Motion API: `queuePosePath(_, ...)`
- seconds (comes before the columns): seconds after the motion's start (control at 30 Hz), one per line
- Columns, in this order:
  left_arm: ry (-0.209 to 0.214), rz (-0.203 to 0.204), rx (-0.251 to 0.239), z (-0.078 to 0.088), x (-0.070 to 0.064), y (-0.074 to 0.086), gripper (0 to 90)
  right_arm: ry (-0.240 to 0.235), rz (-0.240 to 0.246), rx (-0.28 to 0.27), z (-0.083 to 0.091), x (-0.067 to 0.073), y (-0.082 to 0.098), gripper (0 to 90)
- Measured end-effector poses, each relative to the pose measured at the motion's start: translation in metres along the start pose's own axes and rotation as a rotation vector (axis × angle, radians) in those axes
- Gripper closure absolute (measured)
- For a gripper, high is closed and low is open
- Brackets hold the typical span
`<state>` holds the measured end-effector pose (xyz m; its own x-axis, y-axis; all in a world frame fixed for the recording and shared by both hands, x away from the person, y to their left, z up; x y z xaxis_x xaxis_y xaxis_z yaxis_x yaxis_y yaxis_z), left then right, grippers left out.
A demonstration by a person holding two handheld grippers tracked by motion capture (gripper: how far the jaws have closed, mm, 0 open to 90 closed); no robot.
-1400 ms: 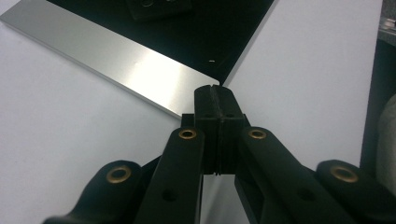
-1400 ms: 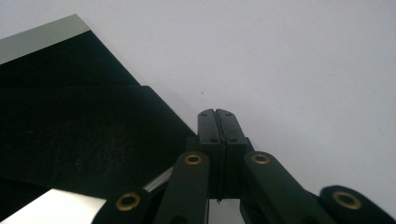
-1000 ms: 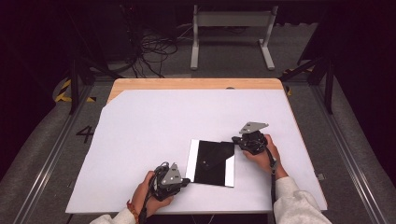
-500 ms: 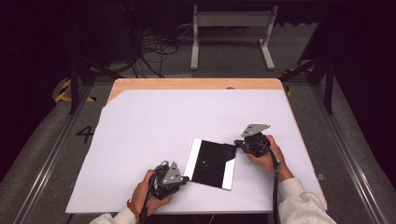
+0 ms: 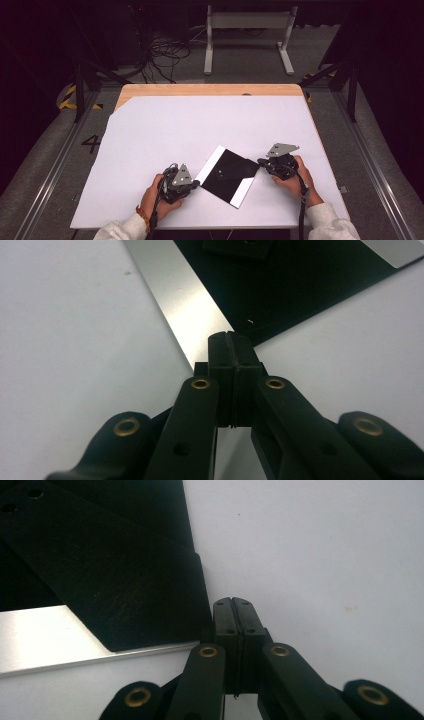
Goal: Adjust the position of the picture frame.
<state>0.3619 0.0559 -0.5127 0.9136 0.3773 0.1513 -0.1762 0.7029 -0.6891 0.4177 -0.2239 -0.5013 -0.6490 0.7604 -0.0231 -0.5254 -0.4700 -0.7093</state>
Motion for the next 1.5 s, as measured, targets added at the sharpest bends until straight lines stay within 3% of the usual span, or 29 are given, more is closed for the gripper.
queuePosePath(0.13, -0.019, -0.001, 0.010, -0.002, 0.006, -0.001, 89.9, 0.020, -0.004, -0.003, 0.004, 0.003, 0.004, 90.0)
queuePosePath(0.3, -0.100, 0.008, 0.022, -0.008, 0.024, -0.003, 89.8, 0.006, -0.020, -0.008, 0.015, 0.013, 0.015, 90.0)
queuePosePath(0.43, -0.114, 0.042, 0.019, -0.010, 0.038, -0.003, 86.4, 0.041, -0.019, -0.015, 0.020, 0.023, 0.021, 90.0)
queuePosePath(0.5, -0.117, 0.062, 0.017, -0.013, 0.045, -0.002, 86.2, 0.035, -0.033, -0.024, 0.023, 0.027, 0.024, 90.0)
queuePosePath(0.7, -0.122, 0.070, 0.008, -0.015, 0.050, -0.004, 86.6, 0.048, -0.025, -0.026, 0.028, 0.036, 0.029, 90.0)
queuePosePath(0.87, -0.083, 0.082, -0.017, -0.001, 0.047, 0.002, 84.3, 0.001, -0.054, -0.036, 0.031, 0.037, 0.033, 90.0)
queuePosePath(0.93, -0.027, 0.080, -0.036, 0.006, 0.040, 0.005, 85.2, -0.009, -0.057, -0.039, 0.033, 0.038, 0.035, 90.0)
queuePosePath(1.03, 0.018, 0.070, -0.048, 0.010, 0.029, 0.007, 85.3, -0.018, -0.053, -0.034, 0.036, 0.042, 0.038, 90.0)
queuePosePath(1.1, 0.028, 0.053, -0.042, 0.009, 0.023, 0.007, 84.9, -0.090, -0.055, -0.028, 0.039, 0.050, 0.041, 90.0)
queuePosePath(1.13, 0.034, 0.051, -0.042, 0.008, 0.021, 0.007, 83.7, -0.097, -0.036, -0.035, 0.039, 0.057, 0.042, 90.0)
queuePosePath(1.23, 0.029, 0.038, -0.027, 0.002, 0.019, 0.005, 81.6, -0.013, 0.040, -0.015, 0.039, 0.063, 0.040, 90.0)
queuePosePath(1.33, 0.032, 0.039, -0.034, -0.002, 0.020, 0.003, 81.0, -0.046, 0.007, -0.021, 0.040, 0.062, 0.040, 90.0)
queuePosePath(1.37, 0.030, 0.033, -0.032, -0.003, 0.020, 0.002, 80.6, -0.050, -0.014, -0.036, 0.042, 0.055, 0.043, 90.0)
queuePosePath(1.5, 0.025, 0.034, -0.035, -0.004, 0.020, 0.002, 80.0, -0.029, -0.056, -0.068, 0.046, 0.044, 0.040, 90.0)
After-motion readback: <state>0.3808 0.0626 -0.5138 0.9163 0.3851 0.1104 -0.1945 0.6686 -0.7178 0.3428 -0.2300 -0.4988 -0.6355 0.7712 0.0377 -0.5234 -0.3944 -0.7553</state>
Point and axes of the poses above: each handheld gripper's, and its own axes: z roughly backward along the jaws, y roughly out of its underside, x roughly to its left, the point moved 7 cm from there along -z, roughly forward along the jaws, and after that the axes turned 8 degrees about -z, right-handed, at the moved point
